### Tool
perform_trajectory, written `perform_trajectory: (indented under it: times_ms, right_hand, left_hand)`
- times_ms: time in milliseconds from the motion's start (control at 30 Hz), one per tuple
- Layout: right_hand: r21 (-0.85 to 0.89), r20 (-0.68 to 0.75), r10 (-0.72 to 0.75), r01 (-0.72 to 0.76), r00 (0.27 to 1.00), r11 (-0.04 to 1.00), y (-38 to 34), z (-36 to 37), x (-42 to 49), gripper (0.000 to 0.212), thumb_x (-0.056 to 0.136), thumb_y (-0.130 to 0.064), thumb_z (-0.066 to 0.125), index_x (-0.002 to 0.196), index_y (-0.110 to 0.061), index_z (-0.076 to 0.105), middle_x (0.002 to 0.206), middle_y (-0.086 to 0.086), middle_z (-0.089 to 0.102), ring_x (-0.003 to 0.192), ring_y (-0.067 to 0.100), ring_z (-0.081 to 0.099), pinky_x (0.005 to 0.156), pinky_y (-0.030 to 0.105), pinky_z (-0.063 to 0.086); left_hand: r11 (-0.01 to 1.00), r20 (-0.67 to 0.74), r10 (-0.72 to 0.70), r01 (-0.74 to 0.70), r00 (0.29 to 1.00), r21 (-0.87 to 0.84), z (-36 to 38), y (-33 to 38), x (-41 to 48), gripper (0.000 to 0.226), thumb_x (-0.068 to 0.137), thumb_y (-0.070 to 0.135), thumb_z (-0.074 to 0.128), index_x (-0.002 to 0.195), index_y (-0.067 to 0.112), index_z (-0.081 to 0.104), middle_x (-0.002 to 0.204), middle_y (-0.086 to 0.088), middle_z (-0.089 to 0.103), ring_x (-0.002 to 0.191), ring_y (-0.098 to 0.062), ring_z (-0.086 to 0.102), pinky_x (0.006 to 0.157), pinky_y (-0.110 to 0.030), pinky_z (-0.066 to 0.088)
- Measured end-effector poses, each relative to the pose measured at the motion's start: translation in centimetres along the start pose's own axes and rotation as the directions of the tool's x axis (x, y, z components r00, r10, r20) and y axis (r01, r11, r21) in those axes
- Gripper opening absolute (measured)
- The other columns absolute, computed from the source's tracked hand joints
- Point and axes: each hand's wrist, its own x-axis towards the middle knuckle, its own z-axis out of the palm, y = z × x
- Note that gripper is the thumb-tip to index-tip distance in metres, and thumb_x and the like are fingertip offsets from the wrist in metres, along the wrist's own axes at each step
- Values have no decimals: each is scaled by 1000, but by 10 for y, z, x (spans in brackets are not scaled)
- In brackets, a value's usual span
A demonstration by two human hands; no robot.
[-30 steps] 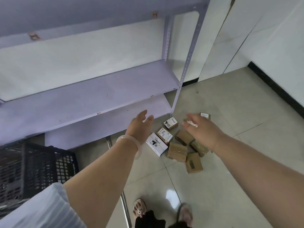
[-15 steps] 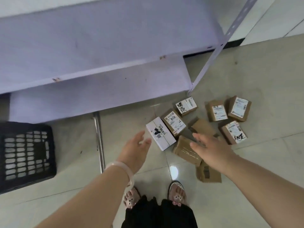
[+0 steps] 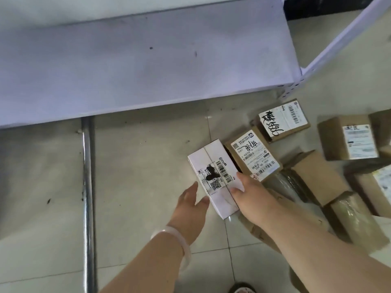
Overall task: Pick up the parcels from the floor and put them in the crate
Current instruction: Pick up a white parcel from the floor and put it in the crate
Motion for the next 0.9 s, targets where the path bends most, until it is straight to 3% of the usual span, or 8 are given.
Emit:
perform_trajectory:
  times_ms: [167, 267, 400, 500, 600, 700, 800, 900]
  right_hand:
    - [9, 3, 82, -82, 997, 997, 10, 11, 20, 78, 80, -46, 55, 149, -31, 22, 153, 3, 26, 139, 27, 30, 115, 45, 30]
    - [164, 55, 136, -143, 989, 976, 16, 28, 27, 83, 56, -55, 58, 135, -33, 44, 137, 0, 48, 121, 24, 50, 103, 45, 45]
    - [268, 134, 195, -226, 971, 937, 25, 45, 21, 58, 70, -47, 60, 122, -24, 55, 122, 3, 57, 101, 19, 62, 88, 36, 54]
    - [388, 99, 195, -219, 976, 895, 19, 51, 4, 35, 84, -33, 63, 114, -22, 48, 110, 0, 58, 91, 15, 61, 73, 28, 50]
    - [471, 79, 172, -189, 982, 862, 8, 49, -22, 37, 90, -27, 59, 122, -28, 40, 109, -1, 63, 93, 17, 64, 82, 34, 51]
    - [501, 38, 96, -102, 995, 859, -18, 28, -66, 47, 94, -30, 52, 134, -41, 32, 119, -3, 63, 103, 19, 62, 88, 35, 48]
    - [502, -24, 34, -17, 999, 865, -57, -12, -132, 42, 97, -33, 47, 137, -41, 39, 125, -8, 61, 110, 16, 58, 99, 36, 44]
    - [484, -111, -61, 108, 992, 868, -89, -49, -182, 43, 100, -38, 39, 143, -35, 38, 138, -16, 47, 127, 12, 45, 98, 14, 25]
  left_hand:
    - [976, 38, -70, 76, 997, -202, 13, 6, 14, 52, 97, 24, 46, 144, 39, 30, 134, 13, 45, 118, -16, 45, 111, -33, 32]
    - [959, 42, -106, 113, 993, -259, 14, 3, 14, 47, 96, 18, 47, 133, 45, 34, 120, 18, 53, 113, -12, 46, 113, -40, 32]
    - [967, 19, -172, 173, 985, -190, 3, -4, 14, 66, 90, 33, 55, 148, 33, 23, 155, 0, 25, 141, -25, 27, 116, -45, 26]
    - [952, -23, -197, 186, 980, -242, -5, -8, 7, 60, 70, 44, 59, 128, 50, 46, 148, -5, 37, 134, -27, 40, 111, -48, 34]
    - [950, -101, -154, 120, 983, -288, -14, 5, -18, 43, 82, 35, 57, 123, 45, 53, 134, -1, 41, 116, -23, 53, 105, -40, 41]
    - [947, -110, -67, 29, 992, -320, -27, 25, -59, 41, 94, 23, 50, 132, 37, 48, 134, 5, 44, 120, -20, 49, 103, -34, 38]
    - [937, -82, -6, -23, 997, -349, -53, 63, -124, 42, 96, 23, 48, 135, 39, 45, 133, 3, 53, 121, -17, 50, 99, -29, 36]
    - [914, -97, 51, -86, 994, -397, -72, 99, -174, 39, 97, 23, 46, 132, 39, 47, 133, 5, 55, 119, -14, 54, 107, -34, 38]
